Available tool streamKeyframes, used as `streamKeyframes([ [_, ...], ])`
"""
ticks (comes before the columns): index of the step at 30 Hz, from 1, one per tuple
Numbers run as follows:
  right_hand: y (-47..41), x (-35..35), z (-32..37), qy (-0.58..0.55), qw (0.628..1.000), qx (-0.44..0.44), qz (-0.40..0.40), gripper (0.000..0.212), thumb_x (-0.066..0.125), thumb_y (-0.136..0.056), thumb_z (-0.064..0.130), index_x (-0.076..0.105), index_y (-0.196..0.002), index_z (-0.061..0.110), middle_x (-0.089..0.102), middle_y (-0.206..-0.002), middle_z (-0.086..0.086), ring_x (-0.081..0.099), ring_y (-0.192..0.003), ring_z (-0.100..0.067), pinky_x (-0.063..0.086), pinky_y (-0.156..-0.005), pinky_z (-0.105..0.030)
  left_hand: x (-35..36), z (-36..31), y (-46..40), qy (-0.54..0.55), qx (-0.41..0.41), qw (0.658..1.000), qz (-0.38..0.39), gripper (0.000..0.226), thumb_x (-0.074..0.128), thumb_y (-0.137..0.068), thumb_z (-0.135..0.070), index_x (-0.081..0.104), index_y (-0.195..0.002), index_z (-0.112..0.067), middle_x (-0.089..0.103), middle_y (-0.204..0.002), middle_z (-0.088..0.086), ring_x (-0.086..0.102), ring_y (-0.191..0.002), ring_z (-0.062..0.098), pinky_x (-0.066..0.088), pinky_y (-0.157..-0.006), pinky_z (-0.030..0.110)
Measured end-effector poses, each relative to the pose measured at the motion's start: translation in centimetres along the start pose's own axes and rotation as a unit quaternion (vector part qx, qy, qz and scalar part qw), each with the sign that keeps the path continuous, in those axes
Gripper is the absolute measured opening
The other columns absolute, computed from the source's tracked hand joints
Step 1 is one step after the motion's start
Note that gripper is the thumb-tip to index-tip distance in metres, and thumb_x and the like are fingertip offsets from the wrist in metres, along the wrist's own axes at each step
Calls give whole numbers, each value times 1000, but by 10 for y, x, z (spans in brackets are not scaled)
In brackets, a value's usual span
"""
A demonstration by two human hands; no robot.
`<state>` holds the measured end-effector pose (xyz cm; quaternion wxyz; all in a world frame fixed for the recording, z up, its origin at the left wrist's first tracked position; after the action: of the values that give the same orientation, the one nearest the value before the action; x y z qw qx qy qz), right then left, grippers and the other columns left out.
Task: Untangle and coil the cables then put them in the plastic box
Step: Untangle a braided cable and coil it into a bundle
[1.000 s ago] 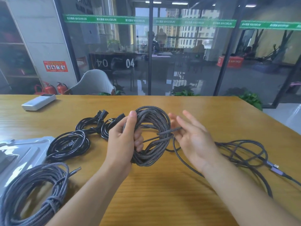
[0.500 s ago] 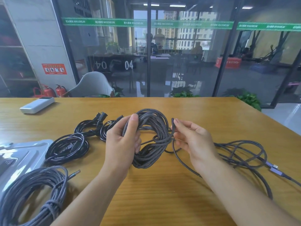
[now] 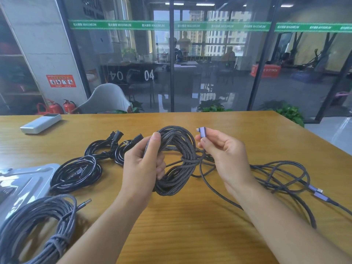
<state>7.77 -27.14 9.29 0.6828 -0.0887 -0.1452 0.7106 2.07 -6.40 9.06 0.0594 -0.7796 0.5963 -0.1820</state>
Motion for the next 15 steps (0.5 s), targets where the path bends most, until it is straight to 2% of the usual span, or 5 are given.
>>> streamKeyframes([
  [4,0,13,-2,-12,995,15,96,29,66,-99,2,64,-124,16,81,-100,-6,75,-97,-17,55,-90,-21,-4,2,-1,5,-12,1000,14,47,54,-104,-40,45,-79,-1,28,-67,9,29,-53,18,28,-45,27],
  [8,-3,16,-6,-1,991,3,131,22,62,-101,1,66,-120,10,80,-108,-10,75,-104,-26,56,-97,-32,1,2,1,10,-20,999,24,50,55,-101,-43,47,-82,2,29,-67,9,29,-53,18,28,-45,27],
  [12,-2,17,-4,2,986,-13,165,22,62,-100,1,67,-120,9,79,-111,-10,74,-108,-26,55,-96,-29,-1,5,0,3,-19,1000,19,53,53,-105,-39,47,-89,11,30,-67,11,30,-53,19,30,-45,28],
  [15,-1,17,-3,30,982,-27,183,22,62,-101,3,68,-121,9,78,-113,-8,73,-112,-25,55,-100,-33,-3,6,-2,-7,-11,1000,14,51,54,-106,-38,51,-94,12,27,-68,15,29,-54,21,31,-45,29],
])
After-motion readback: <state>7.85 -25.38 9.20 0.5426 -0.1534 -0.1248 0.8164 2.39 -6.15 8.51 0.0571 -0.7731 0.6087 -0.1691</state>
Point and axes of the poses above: each hand's wrist, its own y-axis away from the middle knuckle, its own x-axis out of the palm, z = x × y, the point moved 10 cm from there along -y, towards the middle knuckle
